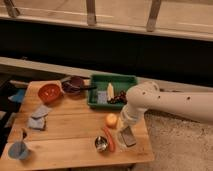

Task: Place eraser in paper cup

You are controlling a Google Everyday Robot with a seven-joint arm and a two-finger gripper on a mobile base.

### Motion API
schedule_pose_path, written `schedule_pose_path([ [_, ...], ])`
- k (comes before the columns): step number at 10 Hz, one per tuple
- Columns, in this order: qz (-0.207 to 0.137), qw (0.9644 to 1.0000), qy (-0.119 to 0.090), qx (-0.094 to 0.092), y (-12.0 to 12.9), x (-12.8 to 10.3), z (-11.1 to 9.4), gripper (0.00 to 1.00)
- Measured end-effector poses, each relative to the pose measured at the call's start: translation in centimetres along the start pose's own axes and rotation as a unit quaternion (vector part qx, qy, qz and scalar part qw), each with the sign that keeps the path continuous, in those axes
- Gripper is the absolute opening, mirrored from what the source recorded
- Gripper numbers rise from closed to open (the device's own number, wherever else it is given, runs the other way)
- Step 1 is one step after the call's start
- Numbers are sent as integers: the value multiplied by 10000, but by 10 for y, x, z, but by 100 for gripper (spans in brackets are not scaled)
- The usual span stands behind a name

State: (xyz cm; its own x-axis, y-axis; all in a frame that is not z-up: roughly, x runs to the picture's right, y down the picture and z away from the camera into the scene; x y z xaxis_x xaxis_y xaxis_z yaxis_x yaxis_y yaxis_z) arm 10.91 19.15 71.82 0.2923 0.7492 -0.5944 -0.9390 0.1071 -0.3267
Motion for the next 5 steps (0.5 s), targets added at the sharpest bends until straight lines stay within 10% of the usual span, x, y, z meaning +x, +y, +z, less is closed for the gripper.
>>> schedule_pose_path([
  [5,4,10000,14,-12,0,0,0,80],
])
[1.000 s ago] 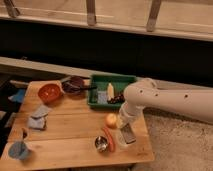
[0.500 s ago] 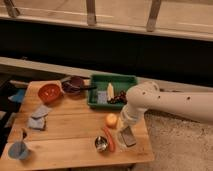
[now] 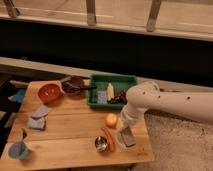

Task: Place eraser in paper cup

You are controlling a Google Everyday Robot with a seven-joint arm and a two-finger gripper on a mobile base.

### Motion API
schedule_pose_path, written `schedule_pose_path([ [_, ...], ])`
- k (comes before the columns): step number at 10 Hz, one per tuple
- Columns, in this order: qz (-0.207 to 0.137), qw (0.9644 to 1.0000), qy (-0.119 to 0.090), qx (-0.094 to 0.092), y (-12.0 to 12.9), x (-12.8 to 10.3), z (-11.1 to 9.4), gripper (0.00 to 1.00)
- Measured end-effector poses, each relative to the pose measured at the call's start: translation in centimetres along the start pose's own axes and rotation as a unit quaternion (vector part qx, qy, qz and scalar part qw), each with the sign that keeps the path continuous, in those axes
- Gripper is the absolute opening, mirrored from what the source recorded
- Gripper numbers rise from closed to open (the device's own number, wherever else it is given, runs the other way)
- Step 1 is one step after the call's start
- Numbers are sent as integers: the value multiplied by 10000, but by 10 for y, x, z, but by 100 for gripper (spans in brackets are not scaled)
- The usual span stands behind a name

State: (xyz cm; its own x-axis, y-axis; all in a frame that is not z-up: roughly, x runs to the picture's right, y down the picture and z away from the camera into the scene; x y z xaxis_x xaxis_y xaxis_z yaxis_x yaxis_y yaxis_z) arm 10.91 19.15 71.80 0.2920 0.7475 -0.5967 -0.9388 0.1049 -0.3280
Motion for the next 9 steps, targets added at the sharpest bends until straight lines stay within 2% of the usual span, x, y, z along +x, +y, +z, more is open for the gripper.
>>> schedule_pose_path([
  [5,-33,10000,-15,37,1,-2,-4,80],
  [9,-93,9999,-115,69,3,-8,-10,80],
])
